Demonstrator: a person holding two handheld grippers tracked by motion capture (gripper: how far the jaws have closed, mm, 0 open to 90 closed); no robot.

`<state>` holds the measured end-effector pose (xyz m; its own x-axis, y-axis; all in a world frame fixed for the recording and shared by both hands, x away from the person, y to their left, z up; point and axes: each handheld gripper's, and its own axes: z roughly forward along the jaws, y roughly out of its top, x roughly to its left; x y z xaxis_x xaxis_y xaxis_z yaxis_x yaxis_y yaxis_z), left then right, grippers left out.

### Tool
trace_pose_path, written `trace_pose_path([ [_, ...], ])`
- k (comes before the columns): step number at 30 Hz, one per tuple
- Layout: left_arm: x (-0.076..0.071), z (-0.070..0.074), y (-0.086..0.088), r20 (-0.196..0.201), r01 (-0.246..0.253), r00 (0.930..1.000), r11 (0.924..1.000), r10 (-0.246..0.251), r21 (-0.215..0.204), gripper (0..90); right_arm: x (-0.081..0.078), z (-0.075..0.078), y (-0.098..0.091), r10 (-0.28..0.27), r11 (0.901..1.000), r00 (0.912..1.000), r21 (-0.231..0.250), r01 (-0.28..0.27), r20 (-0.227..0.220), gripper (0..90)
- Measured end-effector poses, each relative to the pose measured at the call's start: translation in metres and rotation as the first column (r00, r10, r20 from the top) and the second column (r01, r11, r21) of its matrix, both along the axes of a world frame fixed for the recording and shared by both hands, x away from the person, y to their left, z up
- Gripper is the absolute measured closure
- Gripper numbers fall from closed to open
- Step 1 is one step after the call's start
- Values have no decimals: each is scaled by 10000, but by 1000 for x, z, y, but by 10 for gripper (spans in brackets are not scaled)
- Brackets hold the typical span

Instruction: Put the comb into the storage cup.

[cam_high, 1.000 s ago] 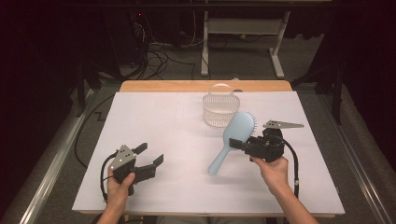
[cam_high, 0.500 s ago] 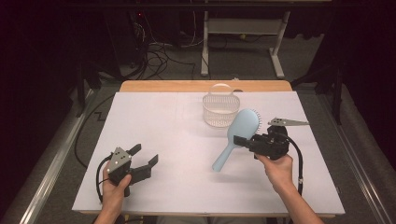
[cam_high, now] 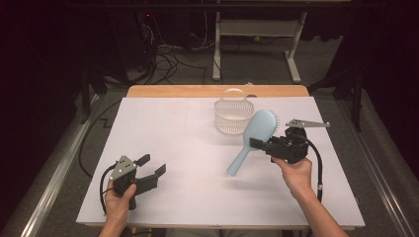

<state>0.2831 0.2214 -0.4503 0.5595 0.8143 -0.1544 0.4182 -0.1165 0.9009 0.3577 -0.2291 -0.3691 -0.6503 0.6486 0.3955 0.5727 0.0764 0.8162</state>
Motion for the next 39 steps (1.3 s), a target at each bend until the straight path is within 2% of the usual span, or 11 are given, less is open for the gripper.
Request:
trace_pose_path([
  [3, 0, 1, 0, -63, 104, 9999, 9999, -104, -73, 237, 2, 4, -3, -98, 9999, 9999, -29, 98, 36, 561],
  [11, 0, -1, 1, -98, 18, 10000, 9999, -19, -117, 233, 8, 11, -9, -323, 9995, 9994, -28, 323, 96, 561],
  [23, 2, -4, 1, -56, -101, 9999, 9996, 102, 252, 232, 22, 26, -14, -441, 9990, 9987, -77, 443, 249, 562],
  [31, 2, -5, 0, 41, -159, 9999, 9992, 158, 371, 232, 30, 32, -16, -569, 9984, 9982, -59, 571, 207, 562],
  [39, 3, -6, 2, -5, -328, 9995, 9986, 329, 416, 232, 36, 44, -15, -516, 9984, 9980, -226, 524, 354, 562],
])
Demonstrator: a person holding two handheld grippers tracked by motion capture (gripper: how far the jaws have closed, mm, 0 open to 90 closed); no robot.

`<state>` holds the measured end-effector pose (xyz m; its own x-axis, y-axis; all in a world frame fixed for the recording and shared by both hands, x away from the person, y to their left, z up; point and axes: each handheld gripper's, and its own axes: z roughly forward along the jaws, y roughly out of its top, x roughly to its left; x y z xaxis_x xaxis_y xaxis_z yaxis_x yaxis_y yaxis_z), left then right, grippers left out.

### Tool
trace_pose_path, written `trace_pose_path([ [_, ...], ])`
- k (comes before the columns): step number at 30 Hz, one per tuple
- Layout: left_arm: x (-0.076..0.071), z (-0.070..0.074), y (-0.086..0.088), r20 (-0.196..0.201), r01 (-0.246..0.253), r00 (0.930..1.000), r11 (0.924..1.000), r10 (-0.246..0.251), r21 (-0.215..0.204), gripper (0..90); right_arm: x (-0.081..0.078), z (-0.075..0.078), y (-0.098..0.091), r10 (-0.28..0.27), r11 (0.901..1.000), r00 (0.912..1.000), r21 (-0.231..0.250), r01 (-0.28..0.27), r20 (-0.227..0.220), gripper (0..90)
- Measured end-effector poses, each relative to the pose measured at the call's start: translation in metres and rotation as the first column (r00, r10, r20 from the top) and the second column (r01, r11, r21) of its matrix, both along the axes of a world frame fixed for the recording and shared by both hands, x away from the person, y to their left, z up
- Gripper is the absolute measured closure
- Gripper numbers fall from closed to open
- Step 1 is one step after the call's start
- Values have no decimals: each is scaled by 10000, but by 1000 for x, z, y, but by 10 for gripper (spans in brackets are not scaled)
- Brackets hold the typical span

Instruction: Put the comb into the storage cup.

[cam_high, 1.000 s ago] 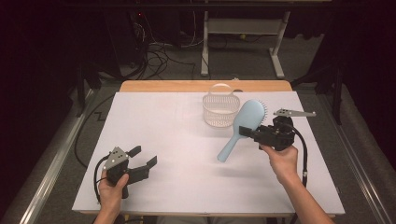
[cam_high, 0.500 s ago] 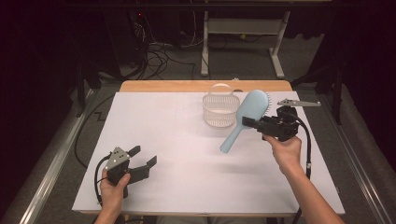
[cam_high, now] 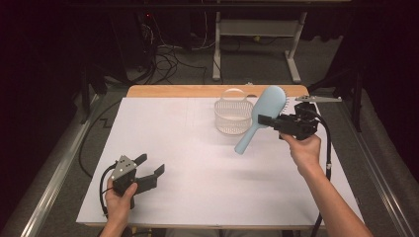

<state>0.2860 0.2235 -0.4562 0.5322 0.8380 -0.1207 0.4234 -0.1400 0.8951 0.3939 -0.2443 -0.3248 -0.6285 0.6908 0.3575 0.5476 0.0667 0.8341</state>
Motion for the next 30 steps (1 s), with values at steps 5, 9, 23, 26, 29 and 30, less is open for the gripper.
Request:
trace_pose_path([
  [5, 1, -1, 0, -12, -28, 10000, 10000, 28, 26, 230, 2, 7, -2, -24, 10000, 10000, 24, 24, 73, 562],
  [9, 1, 1, 4, 31, -161, 9999, 9999, 160, 42, 230, 4, 13, -2, -32, 10000, 10000, -43, 32, 54, 562],
  [23, 1, 0, 4, -120, -121, 9999, 9997, 123, 208, 223, 17, 30, 5, -170, 9996, 9989, -232, 181, 439, 564],
  [26, 1, -1, 4, -175, -94, 9998, 9997, 98, 229, 223, 22, 33, 7, -215, 9992, 9988, -341, 231, 445, 564],
  [29, 2, -1, 4, -235, -23, 9997, 9998, 28, 206, 223, 26, 34, 8, -302, 9989, 9986, -347, 317, 429, 564],
  [30, 2, -2, 4, -257, 1, 9997, 9998, 5, 214, 223, 28, 34, 8, -336, 9988, 9985, -348, 351, 440, 564],
])
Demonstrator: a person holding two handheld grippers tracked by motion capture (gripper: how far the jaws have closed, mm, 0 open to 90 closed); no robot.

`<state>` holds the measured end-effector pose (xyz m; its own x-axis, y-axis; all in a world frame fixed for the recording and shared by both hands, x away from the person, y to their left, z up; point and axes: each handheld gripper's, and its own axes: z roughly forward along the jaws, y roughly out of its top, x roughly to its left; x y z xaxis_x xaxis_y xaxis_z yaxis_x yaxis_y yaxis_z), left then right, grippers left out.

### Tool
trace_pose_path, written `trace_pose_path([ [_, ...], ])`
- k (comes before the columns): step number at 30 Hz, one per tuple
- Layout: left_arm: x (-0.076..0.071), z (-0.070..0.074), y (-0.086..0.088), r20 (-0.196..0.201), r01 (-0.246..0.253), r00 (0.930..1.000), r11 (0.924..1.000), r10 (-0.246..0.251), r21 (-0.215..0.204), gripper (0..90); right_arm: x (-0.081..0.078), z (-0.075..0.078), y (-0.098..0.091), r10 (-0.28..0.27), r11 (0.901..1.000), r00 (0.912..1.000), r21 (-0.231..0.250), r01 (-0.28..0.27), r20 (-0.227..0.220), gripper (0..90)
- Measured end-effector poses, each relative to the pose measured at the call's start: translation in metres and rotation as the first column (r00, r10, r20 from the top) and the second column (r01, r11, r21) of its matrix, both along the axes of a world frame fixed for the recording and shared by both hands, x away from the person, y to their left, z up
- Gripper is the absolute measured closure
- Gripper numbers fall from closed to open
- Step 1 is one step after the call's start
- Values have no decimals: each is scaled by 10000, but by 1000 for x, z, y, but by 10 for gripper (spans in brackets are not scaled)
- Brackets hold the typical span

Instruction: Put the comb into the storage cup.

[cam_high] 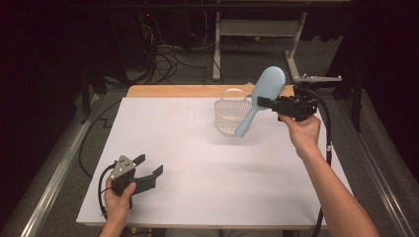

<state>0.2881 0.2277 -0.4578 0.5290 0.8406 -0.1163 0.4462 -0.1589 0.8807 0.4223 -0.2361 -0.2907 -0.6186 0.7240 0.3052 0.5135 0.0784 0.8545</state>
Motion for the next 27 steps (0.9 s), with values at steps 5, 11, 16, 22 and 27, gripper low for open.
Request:
trace_pose_path([
  [5, 0, 0, -1, -74, -5, 10000, 9998, 3, -199, 223, 6, 2, 1, -94, 10000, 9999, 32, 94, 110, 564],
  [11, 0, -1, -1, -70, 5, 10000, 9999, -6, -149, 223, 12, 5, 3, -215, 9996, 9997, 210, 213, 121, 564],
  [16, 0, -1, -1, -55, 43, 10000, 10000, -43, -79, 223, 18, 6, 8, -331, 9994, 9994, 93, 330, 103, 565],
  [22, -1, -1, 1, -60, 70, 10000, 9997, -71, -224, 221, 22, 9, 9, -496, 9988, 9987, -47, 496, 143, 564],
  [27, 0, -2, 0, -90, 127, 9999, 9997, -129, -199, 221, 24, 12, 8, -634, 9980, 9977, -46, 635, 221, 564],
])
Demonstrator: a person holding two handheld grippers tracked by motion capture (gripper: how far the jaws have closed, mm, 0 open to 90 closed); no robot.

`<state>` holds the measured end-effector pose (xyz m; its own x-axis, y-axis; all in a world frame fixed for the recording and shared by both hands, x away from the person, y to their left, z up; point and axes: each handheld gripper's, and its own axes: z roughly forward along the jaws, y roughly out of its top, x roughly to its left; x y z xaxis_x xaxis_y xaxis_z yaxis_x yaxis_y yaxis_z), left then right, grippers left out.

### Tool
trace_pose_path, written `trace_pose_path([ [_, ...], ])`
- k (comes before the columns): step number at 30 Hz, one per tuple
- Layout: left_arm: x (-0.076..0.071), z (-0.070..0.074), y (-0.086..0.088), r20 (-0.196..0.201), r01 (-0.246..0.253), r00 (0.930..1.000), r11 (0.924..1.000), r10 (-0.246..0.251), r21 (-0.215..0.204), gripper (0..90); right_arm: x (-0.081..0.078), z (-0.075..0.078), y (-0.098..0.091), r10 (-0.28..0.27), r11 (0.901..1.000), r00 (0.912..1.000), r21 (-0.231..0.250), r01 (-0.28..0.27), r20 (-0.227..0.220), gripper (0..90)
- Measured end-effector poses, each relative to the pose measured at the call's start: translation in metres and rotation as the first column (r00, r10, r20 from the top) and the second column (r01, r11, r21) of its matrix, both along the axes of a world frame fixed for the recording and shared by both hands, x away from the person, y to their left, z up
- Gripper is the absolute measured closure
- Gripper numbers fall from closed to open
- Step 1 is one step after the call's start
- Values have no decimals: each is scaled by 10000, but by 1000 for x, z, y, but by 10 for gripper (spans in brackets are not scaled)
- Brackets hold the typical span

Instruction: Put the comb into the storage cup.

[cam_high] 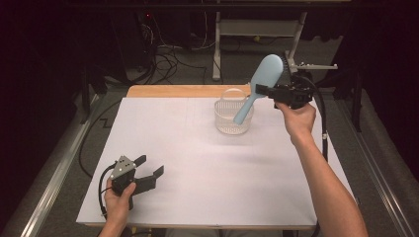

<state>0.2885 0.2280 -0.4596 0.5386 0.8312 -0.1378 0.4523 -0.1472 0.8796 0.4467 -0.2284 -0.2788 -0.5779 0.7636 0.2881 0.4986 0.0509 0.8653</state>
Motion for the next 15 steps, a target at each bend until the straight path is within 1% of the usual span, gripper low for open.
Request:
trace_pose_path([
  [3, 0, 1, 1, 22, 3, 10000, 10000, -3, -78, 221, 2, 0, -1, -102, 9999, 9999, 65, 101, 36, 564],
  [4, 0, 2, 2, 94, -28, 10000, 9999, 29, -125, 221, 3, -1, -2, -128, 9998, 9999, 136, 127, 61, 564],
  [6, -1, 2, 2, 136, -53, 9999, 9999, 54, -94, 219, 3, -2, -2, -139, 9998, 9999, 141, 138, 53, 564],
  [7, -1, 2, 2, 115, -18, 9999, 10000, 19, -61, 217, 5, -3, -1, -168, 9998, 9998, 59, 167, 57, 564],
  [15, 0, 1, 1, 90, 9, 10000, 10000, -9, -12, 217, 14, -7, 3, -297, 9996, 9995, 2, 297, -53, 564],
])
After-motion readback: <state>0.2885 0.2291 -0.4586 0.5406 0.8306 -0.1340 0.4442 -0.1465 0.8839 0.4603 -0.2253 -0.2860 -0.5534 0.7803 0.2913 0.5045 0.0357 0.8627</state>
